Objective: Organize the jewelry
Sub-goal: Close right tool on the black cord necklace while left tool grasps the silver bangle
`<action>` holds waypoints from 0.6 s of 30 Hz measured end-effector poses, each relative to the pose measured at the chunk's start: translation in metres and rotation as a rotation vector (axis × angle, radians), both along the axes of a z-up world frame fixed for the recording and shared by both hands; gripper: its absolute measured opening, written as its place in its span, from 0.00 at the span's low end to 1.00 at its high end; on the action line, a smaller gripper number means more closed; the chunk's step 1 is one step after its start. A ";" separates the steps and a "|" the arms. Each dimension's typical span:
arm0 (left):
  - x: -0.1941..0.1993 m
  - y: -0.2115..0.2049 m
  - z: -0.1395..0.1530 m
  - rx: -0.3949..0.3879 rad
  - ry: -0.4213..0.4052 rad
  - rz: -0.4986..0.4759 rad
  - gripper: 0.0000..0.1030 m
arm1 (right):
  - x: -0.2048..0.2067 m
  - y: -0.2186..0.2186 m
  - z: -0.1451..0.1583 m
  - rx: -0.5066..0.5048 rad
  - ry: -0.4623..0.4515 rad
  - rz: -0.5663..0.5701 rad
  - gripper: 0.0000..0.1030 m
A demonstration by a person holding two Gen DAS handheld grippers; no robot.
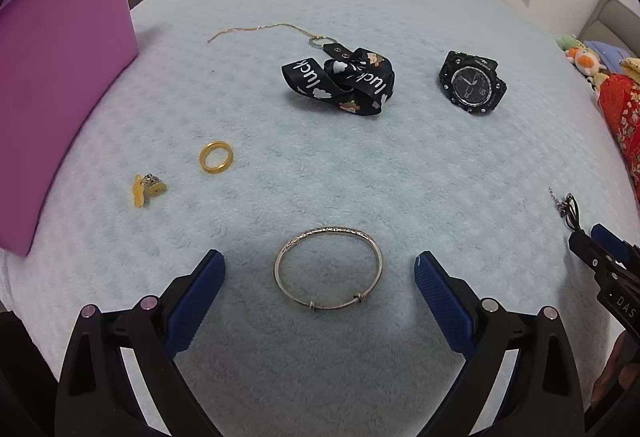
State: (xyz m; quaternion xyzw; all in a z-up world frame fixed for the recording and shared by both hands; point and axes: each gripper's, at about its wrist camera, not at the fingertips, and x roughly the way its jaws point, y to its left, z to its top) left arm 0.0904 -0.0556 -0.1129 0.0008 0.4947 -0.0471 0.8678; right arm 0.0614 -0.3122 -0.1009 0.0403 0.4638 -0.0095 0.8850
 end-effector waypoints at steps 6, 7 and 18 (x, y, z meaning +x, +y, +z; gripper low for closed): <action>0.001 -0.002 -0.006 -0.002 -0.009 0.008 0.94 | 0.011 0.005 -0.007 -0.033 0.013 0.024 0.59; 0.001 -0.002 -0.007 0.001 -0.013 0.007 0.94 | 0.012 0.005 -0.008 -0.036 0.011 0.028 0.59; -0.007 -0.012 -0.015 0.054 -0.082 0.016 0.95 | 0.009 0.008 -0.014 -0.052 -0.008 0.029 0.59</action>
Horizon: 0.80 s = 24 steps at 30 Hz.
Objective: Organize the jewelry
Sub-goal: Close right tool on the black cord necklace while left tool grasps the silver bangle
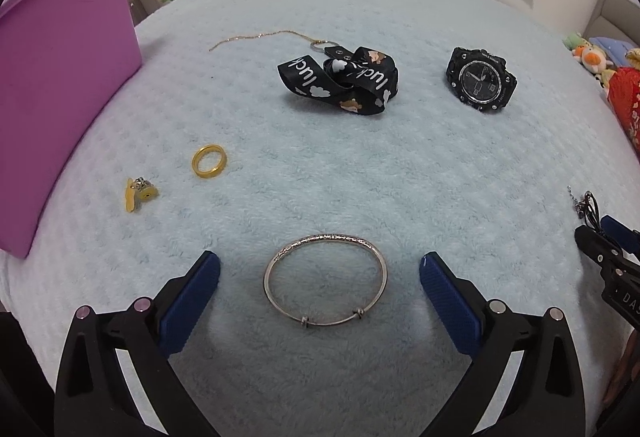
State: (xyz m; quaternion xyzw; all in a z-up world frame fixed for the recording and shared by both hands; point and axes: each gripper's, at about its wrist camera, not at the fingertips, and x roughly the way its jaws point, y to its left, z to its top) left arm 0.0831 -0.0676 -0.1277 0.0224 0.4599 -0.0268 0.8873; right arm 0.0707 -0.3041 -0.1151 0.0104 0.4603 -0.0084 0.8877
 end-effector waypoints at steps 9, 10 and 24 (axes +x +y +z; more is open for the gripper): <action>-0.010 -0.003 -0.001 0.002 -0.028 0.004 0.94 | -0.005 0.003 -0.003 -0.011 -0.028 -0.005 0.59; -0.010 -0.003 -0.001 0.001 -0.026 0.004 0.94 | -0.005 0.004 -0.002 -0.020 -0.029 -0.003 0.59; -0.005 -0.001 0.000 0.009 -0.022 0.003 0.92 | -0.005 0.007 -0.002 -0.024 -0.029 -0.003 0.54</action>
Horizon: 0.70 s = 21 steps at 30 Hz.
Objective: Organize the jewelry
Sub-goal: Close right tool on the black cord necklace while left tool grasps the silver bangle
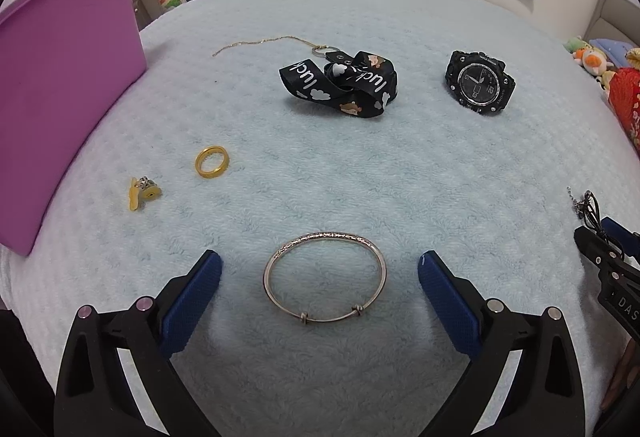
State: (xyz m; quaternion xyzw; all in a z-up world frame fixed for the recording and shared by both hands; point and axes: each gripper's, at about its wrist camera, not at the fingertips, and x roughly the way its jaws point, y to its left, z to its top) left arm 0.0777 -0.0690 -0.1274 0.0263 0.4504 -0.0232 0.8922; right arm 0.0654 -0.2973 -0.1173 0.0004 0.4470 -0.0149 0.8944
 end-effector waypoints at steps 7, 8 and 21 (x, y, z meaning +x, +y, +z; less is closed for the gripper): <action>-0.003 0.001 0.003 -0.005 -0.003 -0.007 0.82 | -0.002 0.008 0.001 -0.010 -0.006 0.027 0.38; -0.004 0.000 0.004 -0.006 -0.004 -0.012 0.78 | -0.003 0.008 0.002 -0.005 -0.006 0.028 0.36; -0.009 -0.008 0.010 0.037 -0.021 -0.047 0.51 | -0.004 0.004 0.005 0.040 -0.010 0.025 0.11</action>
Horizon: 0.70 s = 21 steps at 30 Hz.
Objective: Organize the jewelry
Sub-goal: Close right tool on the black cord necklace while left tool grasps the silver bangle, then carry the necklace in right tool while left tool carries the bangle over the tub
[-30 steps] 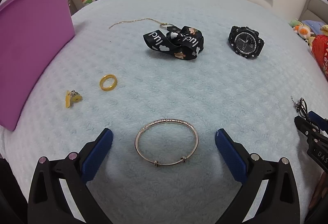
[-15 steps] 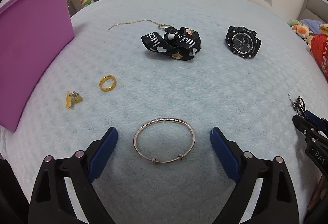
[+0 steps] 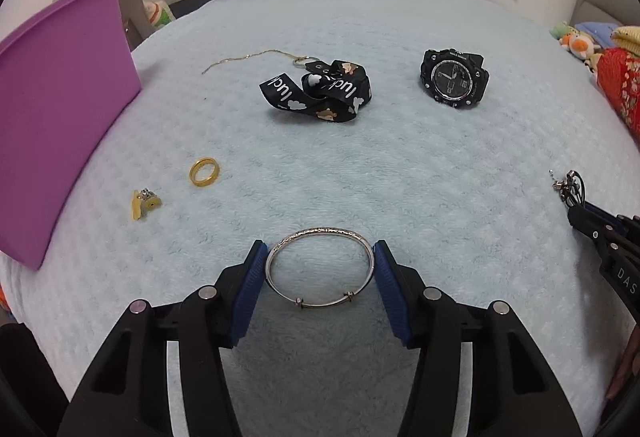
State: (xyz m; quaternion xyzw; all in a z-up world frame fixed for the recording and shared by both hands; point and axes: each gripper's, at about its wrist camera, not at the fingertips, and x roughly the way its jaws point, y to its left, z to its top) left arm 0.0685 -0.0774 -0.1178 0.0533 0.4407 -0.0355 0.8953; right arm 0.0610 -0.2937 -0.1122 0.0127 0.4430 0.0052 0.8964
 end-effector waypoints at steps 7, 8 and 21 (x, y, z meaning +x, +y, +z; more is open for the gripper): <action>0.000 0.001 0.003 -0.012 0.013 0.001 0.51 | 0.001 -0.008 0.002 0.063 0.001 -0.017 0.11; -0.001 0.001 0.004 -0.014 0.015 0.000 0.51 | 0.000 -0.009 0.003 0.074 0.000 -0.020 0.11; -0.013 0.014 0.014 -0.073 0.050 -0.013 0.51 | -0.022 -0.014 0.016 0.187 -0.010 -0.045 0.10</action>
